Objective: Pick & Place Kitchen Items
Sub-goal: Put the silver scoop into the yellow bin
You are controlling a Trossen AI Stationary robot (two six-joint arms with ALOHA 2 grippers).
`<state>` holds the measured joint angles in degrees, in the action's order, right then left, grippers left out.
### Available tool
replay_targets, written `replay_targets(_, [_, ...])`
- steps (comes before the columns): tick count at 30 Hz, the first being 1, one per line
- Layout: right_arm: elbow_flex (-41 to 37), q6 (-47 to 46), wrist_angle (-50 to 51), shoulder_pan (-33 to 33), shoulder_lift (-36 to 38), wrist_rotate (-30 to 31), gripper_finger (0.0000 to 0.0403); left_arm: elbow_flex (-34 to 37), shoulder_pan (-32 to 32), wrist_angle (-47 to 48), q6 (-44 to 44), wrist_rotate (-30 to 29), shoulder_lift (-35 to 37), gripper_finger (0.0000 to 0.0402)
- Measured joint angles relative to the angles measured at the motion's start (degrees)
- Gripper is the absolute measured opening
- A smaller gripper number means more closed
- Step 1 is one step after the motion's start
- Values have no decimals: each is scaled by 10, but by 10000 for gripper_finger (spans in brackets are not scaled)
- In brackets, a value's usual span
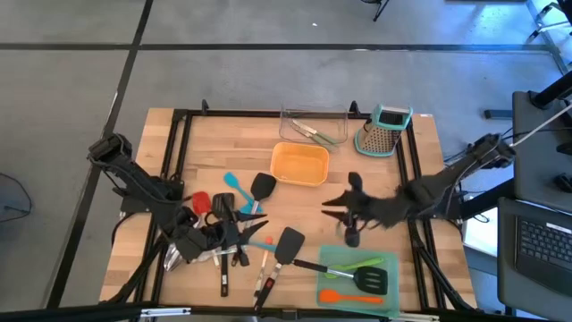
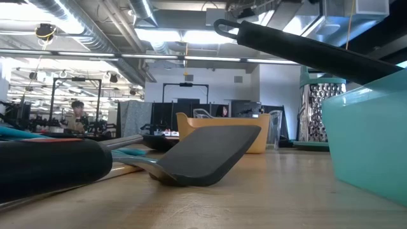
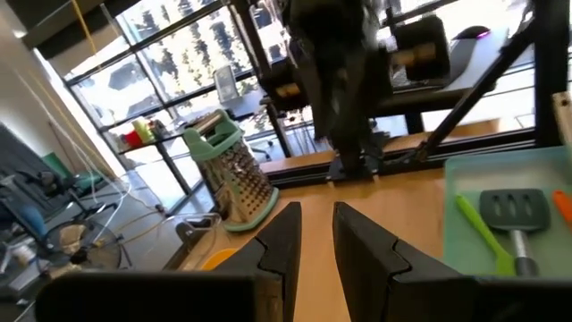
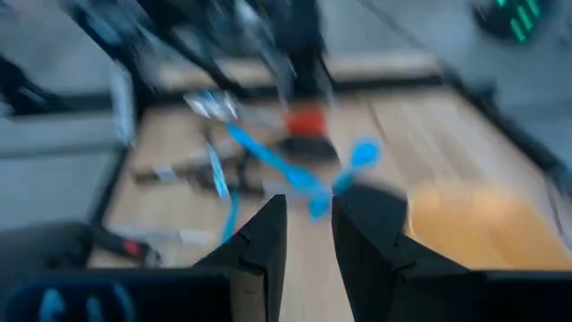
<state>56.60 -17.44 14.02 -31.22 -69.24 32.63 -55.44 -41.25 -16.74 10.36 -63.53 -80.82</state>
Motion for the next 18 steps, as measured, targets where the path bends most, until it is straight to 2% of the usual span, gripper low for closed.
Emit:
replay_targets(4, [-43,196,-145,45,56,-129,94,0,4,2,-7,0,0,61])
replay_targets(6, [-48,281,-166,65,63,-188,94,0,4,2,-18,0,0,61])
replay_targets(8, [-48,332,-169,84,65,-218,94,0,4,1,-39,0,0,61])
replay_targets(12, [-48,365,-153,115,66,-222,94,0,4,13,-96,-29,0,61])
replay_targets(14, [-48,343,-123,125,64,-223,94,0,4,51,-141,-52,0,61])
replay_targets(16, [-49,323,-98,134,63,-224,94,0,0,102,-206,-73,3,61])
replay_targets(18, [-49,308,-107,147,65,-226,94,0,-4,159,-301,-63,12,61])
